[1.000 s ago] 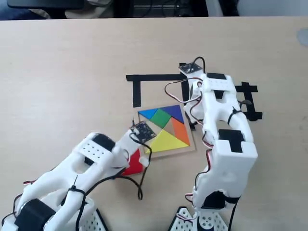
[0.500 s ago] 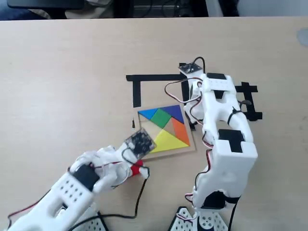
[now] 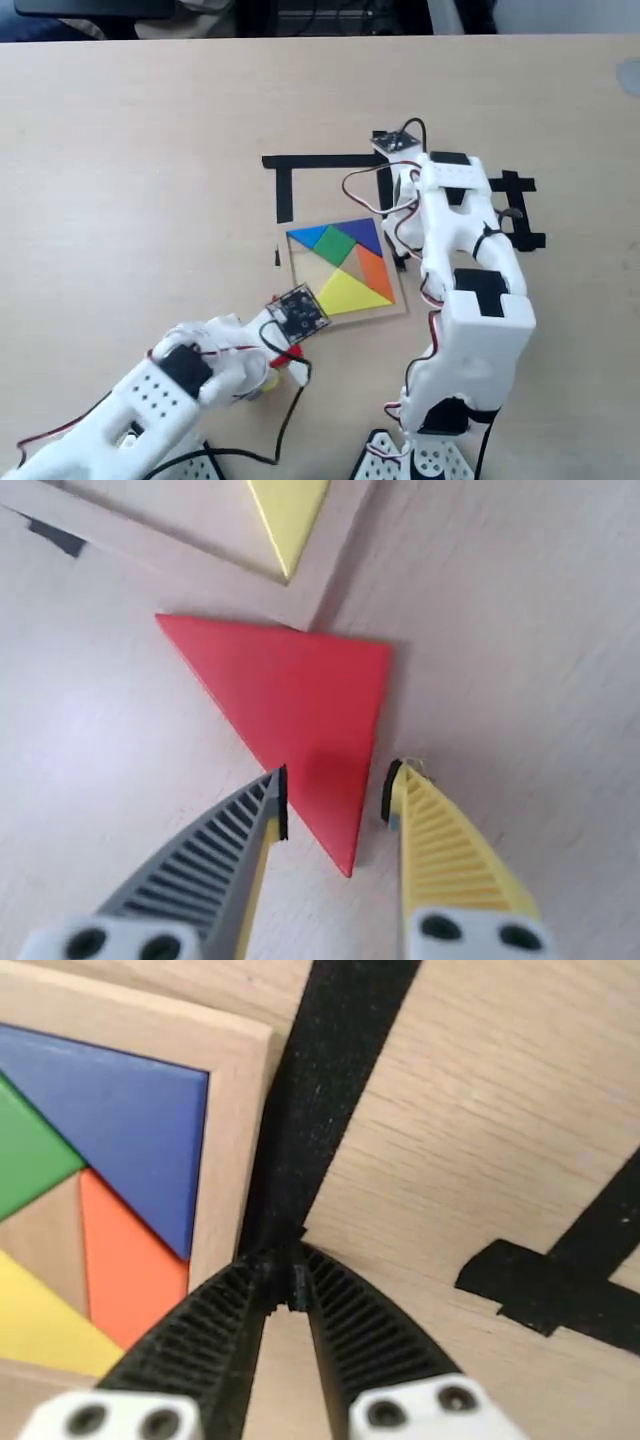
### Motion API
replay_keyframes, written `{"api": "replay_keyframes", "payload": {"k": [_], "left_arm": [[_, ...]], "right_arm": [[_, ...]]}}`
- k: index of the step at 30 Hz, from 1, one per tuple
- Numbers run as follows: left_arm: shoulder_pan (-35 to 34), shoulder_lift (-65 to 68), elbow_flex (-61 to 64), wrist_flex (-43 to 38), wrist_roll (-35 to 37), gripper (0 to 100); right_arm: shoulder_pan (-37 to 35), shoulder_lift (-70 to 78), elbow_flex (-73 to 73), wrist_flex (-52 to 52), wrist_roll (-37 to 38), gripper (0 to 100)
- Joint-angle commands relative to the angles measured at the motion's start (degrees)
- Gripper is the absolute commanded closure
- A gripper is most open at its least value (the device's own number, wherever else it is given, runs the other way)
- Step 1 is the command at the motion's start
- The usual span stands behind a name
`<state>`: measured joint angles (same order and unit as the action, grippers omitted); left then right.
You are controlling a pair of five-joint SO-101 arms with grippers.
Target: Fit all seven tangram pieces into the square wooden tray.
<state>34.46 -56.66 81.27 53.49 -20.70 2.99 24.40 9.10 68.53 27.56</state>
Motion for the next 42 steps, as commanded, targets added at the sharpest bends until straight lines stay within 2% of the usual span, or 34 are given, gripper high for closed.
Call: {"api": "replay_keyframes", "payload": {"k": [1,5,10,17,24,26,31,34,37,42], "left_arm": [[0.6,11.0,-7.3,-3.2,0.8,82],[1.0,19.5,-10.6,-8.2,4.4,82],[-0.1,26.1,-14.5,-8.4,4.5,82],[-8.3,36.3,-20.6,-7.9,-0.4,82],[-6.4,36.7,-22.5,-6.2,-0.1,82],[-7.0,37.0,-23.0,-6.3,2.1,82],[-14.5,39.6,-28.3,-8.7,5.2,82],[-15.1,44.2,-30.4,-10.3,5.5,82],[-14.4,49.2,-33.5,-9.3,5.8,82],[-14.2,53.3,-39.4,-3.3,5.7,82]], "right_arm": [[-0.4,0.0,-0.5,0.5,0.3,98.8],[-0.4,0.0,-0.5,0.5,0.5,98.8],[-0.4,0.0,-0.4,0.5,0.5,98.8],[-0.4,0.0,-0.4,0.5,0.5,98.8],[-0.4,0.0,-0.4,0.5,0.6,98.8],[-0.4,0.0,-0.4,0.5,0.6,98.8],[-0.4,0.0,-0.4,0.5,0.6,98.8],[-0.4,0.0,-0.4,0.5,0.6,98.8],[-0.4,0.0,-0.3,0.5,0.6,98.8],[-0.4,0.0,-0.3,0.5,0.6,98.8]]}}
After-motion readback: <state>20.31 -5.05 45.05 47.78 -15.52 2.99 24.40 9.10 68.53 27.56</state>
